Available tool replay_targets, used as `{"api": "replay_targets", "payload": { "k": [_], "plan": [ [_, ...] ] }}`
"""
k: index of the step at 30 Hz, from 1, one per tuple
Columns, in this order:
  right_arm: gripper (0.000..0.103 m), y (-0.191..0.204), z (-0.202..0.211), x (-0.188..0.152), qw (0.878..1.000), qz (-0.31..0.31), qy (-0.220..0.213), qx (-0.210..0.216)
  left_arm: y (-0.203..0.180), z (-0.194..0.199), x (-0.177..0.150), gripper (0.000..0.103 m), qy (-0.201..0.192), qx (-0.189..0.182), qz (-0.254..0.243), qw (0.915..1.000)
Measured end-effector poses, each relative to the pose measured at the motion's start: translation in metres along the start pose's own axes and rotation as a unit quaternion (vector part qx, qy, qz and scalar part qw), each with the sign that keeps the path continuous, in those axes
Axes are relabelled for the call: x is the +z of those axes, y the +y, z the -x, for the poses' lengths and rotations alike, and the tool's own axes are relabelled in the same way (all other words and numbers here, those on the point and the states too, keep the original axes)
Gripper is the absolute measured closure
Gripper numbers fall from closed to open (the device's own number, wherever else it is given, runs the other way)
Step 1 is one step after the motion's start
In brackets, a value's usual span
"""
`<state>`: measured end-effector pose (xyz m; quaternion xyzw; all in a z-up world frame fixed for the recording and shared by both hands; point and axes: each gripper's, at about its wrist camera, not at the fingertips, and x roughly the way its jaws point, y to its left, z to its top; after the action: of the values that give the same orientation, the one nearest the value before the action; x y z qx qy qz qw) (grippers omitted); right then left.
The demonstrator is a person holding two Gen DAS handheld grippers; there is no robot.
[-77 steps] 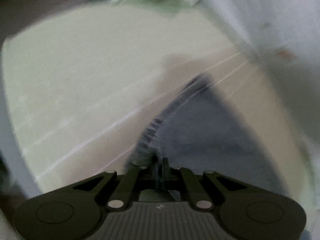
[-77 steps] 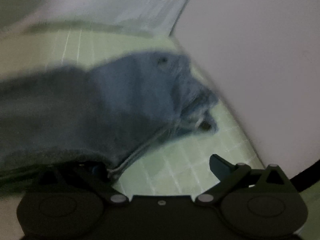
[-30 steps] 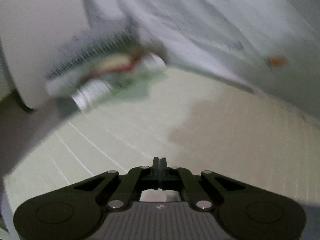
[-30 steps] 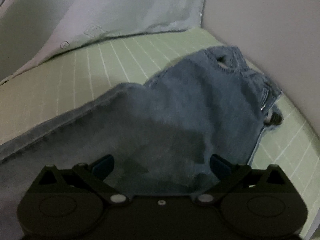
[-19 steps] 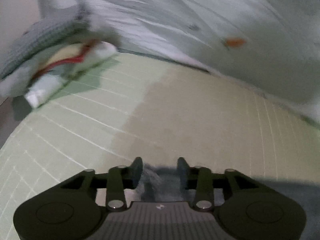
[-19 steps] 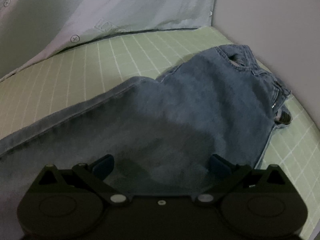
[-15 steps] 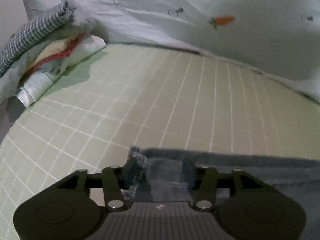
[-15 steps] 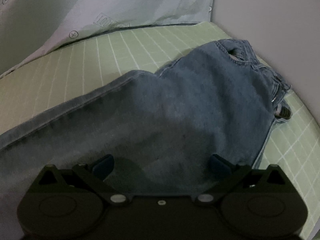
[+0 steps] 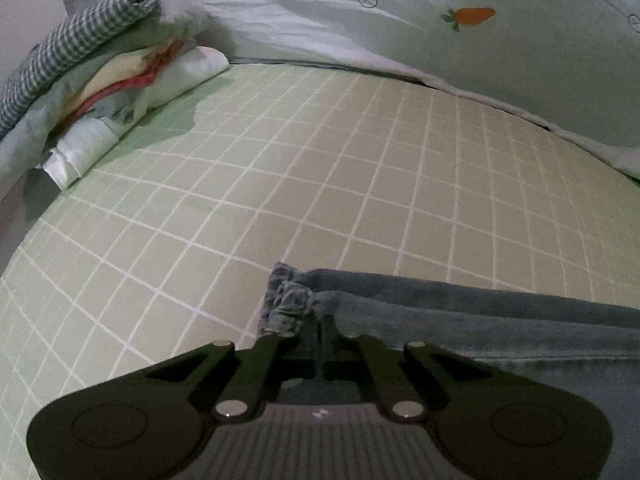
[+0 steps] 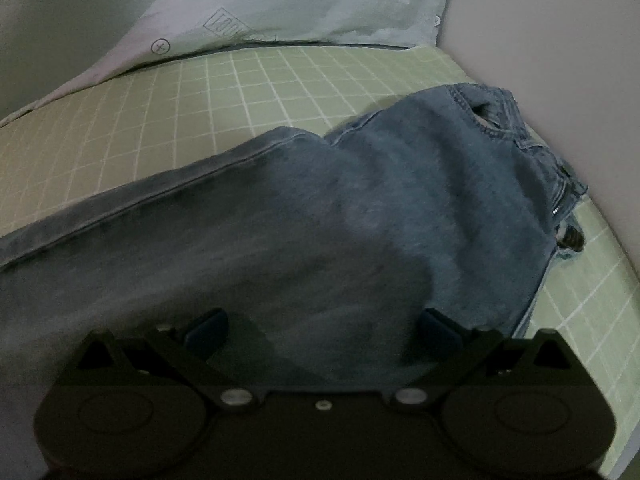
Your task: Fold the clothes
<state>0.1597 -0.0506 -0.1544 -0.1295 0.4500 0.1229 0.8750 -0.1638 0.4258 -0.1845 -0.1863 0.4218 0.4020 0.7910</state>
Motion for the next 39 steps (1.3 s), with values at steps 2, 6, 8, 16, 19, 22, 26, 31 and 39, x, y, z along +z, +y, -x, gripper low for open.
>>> {"api": "replay_targets", "payload": {
  "k": [2,6,8,16,19,22,26,31,39],
  "plan": [
    [0.000,-0.001,0.000,0.000,1.000,-0.003,0.000,0.001,-0.002,0.001,-0.002,0.103,0.000,0.007,-0.009,0.9999],
    [0.000,-0.002,0.000,0.000,1.000,-0.007,0.001,0.000,-0.003,0.003,-0.004,0.103,-0.002,0.022,-0.016,0.9996],
    [0.000,-0.002,0.000,0.000,1.000,-0.009,0.001,-0.001,-0.002,0.005,-0.004,0.103,-0.006,0.030,-0.011,0.9995],
    [0.000,-0.003,-0.001,-0.001,1.000,-0.011,0.000,-0.001,0.014,0.011,0.005,0.099,-0.013,0.025,0.005,0.9996],
    [0.000,-0.003,-0.001,-0.001,1.000,-0.009,0.000,-0.002,0.011,0.010,0.000,0.089,-0.017,0.003,-0.008,0.9998],
    [0.000,-0.003,0.000,-0.001,1.000,-0.008,-0.001,0.000,0.004,0.008,-0.006,0.068,-0.019,-0.019,-0.019,0.9995],
    [0.000,-0.004,-0.001,-0.002,1.000,-0.007,0.000,0.000,-0.002,0.003,-0.007,0.056,-0.026,-0.026,-0.024,0.9991],
    [0.000,-0.001,-0.002,-0.002,1.000,0.002,0.004,-0.004,-0.005,-0.003,-0.004,0.040,-0.036,-0.039,-0.007,0.9986],
    [0.000,0.001,-0.002,-0.004,1.000,0.010,0.005,-0.008,-0.009,-0.006,-0.002,0.039,-0.050,-0.003,-0.021,0.9985]
  ]
}}
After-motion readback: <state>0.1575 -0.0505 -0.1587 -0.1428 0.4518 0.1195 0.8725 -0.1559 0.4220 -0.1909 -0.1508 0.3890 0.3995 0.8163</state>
